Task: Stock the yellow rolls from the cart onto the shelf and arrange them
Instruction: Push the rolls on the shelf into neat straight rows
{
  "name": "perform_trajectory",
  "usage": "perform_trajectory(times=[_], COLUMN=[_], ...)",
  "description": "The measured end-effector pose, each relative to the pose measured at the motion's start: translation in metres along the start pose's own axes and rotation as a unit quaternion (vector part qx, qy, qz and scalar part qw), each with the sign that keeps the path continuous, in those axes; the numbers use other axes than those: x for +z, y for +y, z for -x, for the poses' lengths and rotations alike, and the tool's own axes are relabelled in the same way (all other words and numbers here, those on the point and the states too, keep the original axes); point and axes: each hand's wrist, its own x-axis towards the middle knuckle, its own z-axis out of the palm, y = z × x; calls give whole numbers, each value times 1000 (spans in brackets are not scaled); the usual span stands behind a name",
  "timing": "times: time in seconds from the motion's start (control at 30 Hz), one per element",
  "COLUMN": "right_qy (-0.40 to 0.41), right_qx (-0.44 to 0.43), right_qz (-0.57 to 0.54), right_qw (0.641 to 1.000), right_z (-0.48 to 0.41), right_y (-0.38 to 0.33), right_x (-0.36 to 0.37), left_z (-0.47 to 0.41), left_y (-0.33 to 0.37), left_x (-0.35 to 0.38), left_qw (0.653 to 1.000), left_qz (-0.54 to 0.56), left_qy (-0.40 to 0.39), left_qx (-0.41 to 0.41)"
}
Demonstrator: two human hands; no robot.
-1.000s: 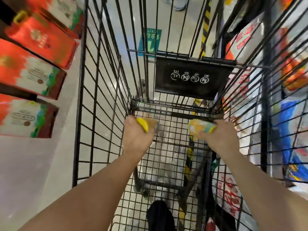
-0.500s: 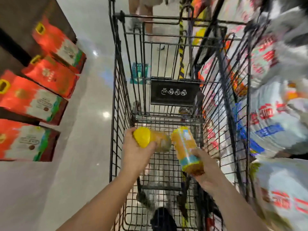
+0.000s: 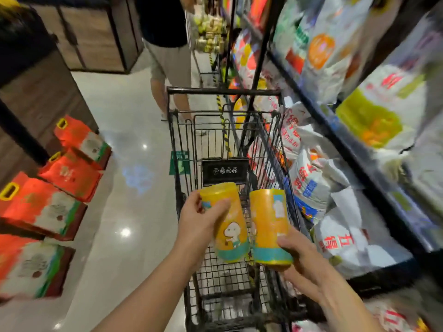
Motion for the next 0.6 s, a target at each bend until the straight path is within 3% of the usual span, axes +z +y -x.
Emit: perform_trajectory(times=[0.27,0.6], right_qy=[-11,74], right_qx=[-92,-184], right_qz=[-41,-66], right_qw=[995,978], right_z=[105,193], right_y=[-23,-61], right_x=[39,49], left_z=[66,115], left_y=[54,106], left_x=[20,85], left_qw=[995,981], left_qz=[-8,-20], left_qy=[-95,-188], left_qx=[-1,34])
